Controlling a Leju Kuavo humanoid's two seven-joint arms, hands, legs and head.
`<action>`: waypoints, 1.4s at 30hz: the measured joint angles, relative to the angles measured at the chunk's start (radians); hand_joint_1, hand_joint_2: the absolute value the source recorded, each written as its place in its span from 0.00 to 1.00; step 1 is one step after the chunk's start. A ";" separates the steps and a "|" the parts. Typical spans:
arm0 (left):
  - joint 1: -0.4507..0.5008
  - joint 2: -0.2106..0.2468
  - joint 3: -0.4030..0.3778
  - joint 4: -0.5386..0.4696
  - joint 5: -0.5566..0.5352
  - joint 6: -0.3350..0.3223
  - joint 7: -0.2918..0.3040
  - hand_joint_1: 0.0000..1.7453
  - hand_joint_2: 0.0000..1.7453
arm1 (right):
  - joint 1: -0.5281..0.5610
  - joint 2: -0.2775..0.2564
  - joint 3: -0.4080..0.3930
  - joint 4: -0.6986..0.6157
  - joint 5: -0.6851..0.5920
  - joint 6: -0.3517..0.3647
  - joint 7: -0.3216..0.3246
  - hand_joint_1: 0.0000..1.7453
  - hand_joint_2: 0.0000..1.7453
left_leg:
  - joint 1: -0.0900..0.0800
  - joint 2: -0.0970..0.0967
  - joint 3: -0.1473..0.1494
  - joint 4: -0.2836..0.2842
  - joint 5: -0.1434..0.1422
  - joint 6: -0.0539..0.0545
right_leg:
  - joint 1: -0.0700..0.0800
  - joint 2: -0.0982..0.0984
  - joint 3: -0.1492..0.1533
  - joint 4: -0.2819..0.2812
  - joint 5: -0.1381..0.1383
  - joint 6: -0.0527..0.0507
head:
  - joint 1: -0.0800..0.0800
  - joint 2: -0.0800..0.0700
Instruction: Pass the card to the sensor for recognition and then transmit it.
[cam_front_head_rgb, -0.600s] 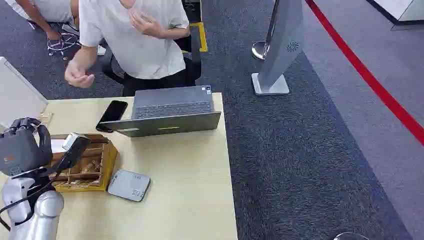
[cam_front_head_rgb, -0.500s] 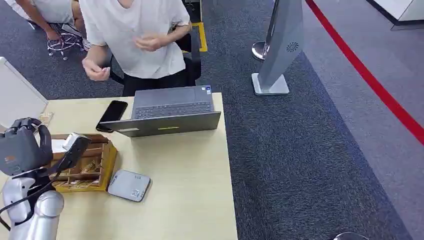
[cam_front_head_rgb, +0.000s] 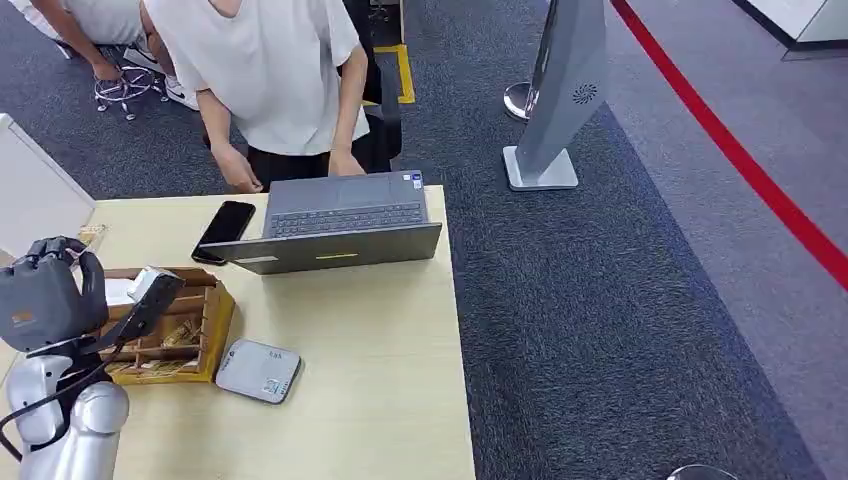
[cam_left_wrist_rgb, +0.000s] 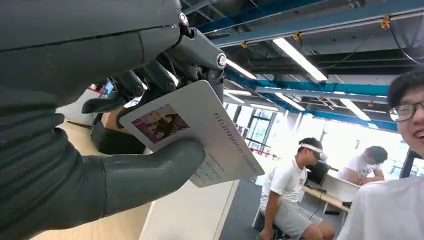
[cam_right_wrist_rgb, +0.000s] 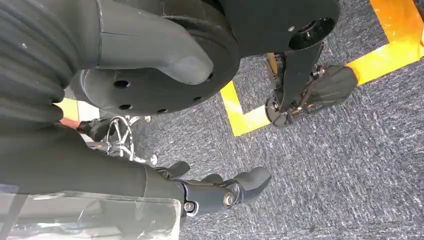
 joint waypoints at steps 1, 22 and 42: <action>0.000 0.000 0.000 0.000 0.000 -0.002 0.002 1.00 1.00 | 0.000 0.000 0.000 0.000 0.000 0.000 0.000 0.00 1.00 | 0.000 0.000 0.000 0.000 0.000 0.000 | 0.000 0.000 0.000 0.000 0.000 0.000 | 0.000 0.000; 0.157 -0.093 -0.254 -0.188 -0.277 -0.032 0.142 1.00 1.00 | 0.007 0.000 0.000 0.000 -0.036 0.002 -0.003 0.00 1.00 | 0.000 0.001 0.000 0.000 -0.001 0.001 | 0.000 0.000 0.000 -0.001 0.000 0.001 | 0.000 0.000; 0.209 -0.097 -0.350 -0.218 -0.288 -0.026 0.142 1.00 1.00 | 0.009 0.000 0.000 -0.001 -0.036 0.000 -0.003 0.00 1.00 | 0.000 0.000 0.000 0.000 -0.001 0.001 | 0.000 0.000 0.000 -0.001 0.000 0.001 | 0.000 0.000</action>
